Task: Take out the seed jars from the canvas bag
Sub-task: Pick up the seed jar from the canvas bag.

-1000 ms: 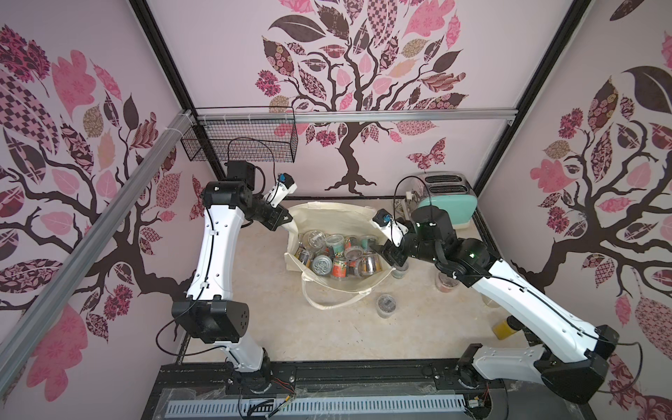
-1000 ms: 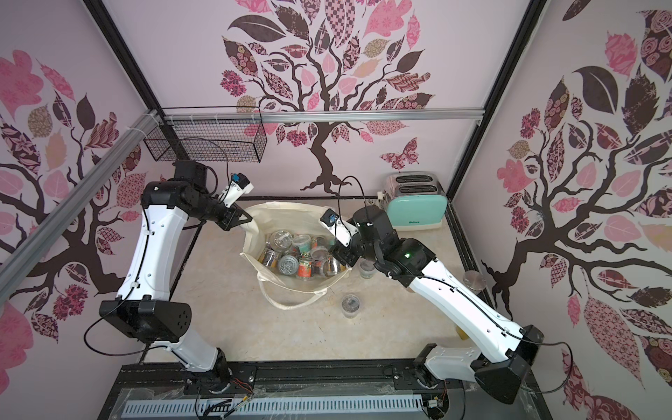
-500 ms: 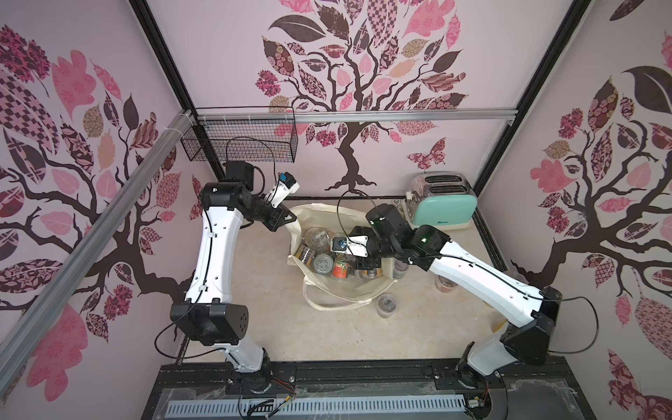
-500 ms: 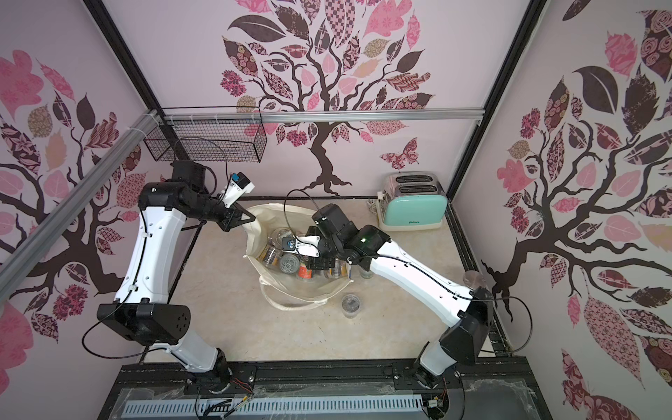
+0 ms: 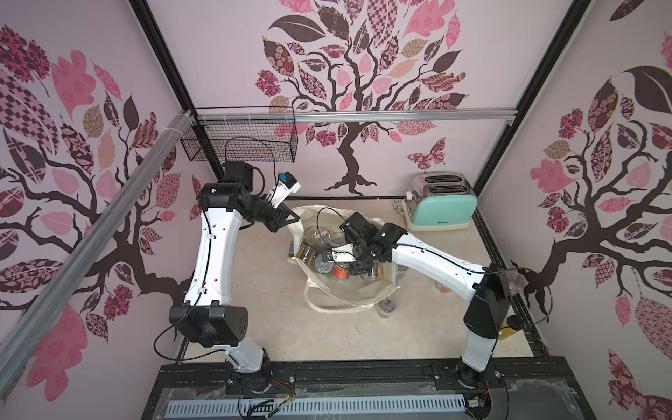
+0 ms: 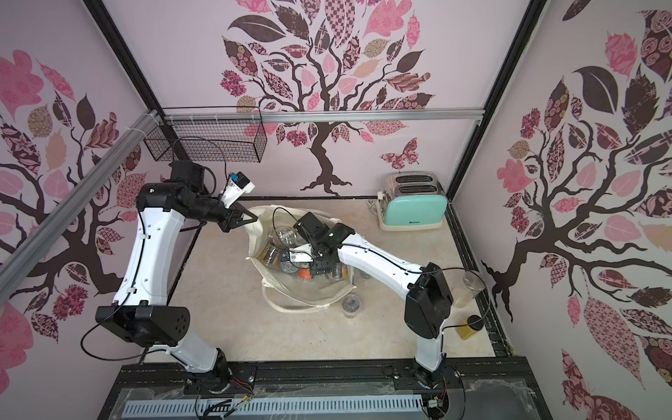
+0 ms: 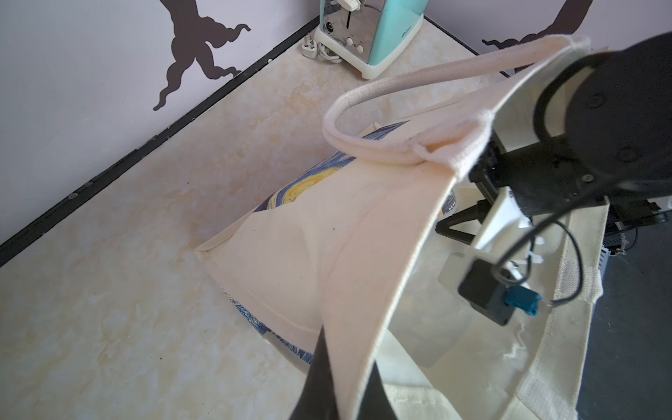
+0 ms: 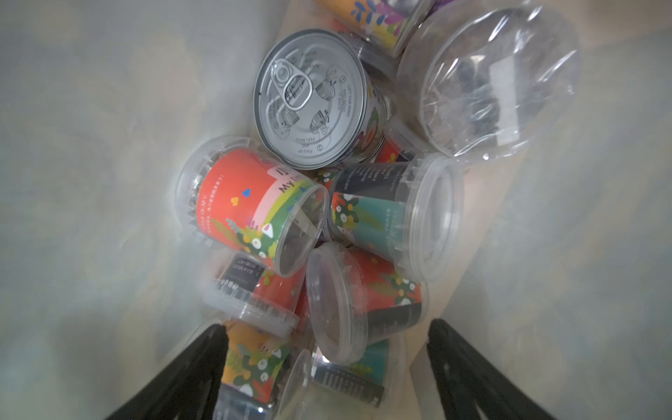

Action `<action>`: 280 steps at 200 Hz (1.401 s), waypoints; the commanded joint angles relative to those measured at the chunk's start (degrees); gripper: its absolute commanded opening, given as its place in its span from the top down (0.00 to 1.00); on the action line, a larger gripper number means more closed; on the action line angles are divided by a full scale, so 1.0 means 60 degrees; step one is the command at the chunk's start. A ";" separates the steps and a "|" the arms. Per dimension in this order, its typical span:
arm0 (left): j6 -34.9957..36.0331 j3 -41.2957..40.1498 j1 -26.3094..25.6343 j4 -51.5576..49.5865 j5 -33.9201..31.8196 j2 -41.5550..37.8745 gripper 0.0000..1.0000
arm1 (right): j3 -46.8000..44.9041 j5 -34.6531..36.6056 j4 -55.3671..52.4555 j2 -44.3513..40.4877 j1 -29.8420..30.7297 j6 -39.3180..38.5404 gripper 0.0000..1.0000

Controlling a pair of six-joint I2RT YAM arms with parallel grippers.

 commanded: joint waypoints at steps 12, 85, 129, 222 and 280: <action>0.0322 0.0060 -0.0032 0.0406 0.1090 -0.0552 1.00 | 0.0510 0.0138 0.0494 0.0568 -0.0006 0.0289 0.11; 0.0249 -0.0251 -0.0034 0.0591 0.1299 -0.0626 1.00 | -0.0488 -0.0095 0.2809 0.0341 -0.0071 -0.0178 0.15; 0.0150 -0.0248 -0.0038 0.0633 0.1250 -0.0666 1.00 | -0.0130 -0.0867 0.2697 0.0473 -0.0122 0.0342 0.27; 0.0150 -0.0398 -0.0033 0.0619 0.1117 -0.0801 1.00 | -0.0134 -0.0633 0.2743 0.0866 -0.0361 0.0328 0.45; 0.0168 -0.0391 -0.0026 0.0603 0.1090 -0.0816 1.00 | -0.0371 -0.0870 0.2665 0.0987 -0.0353 0.0458 0.49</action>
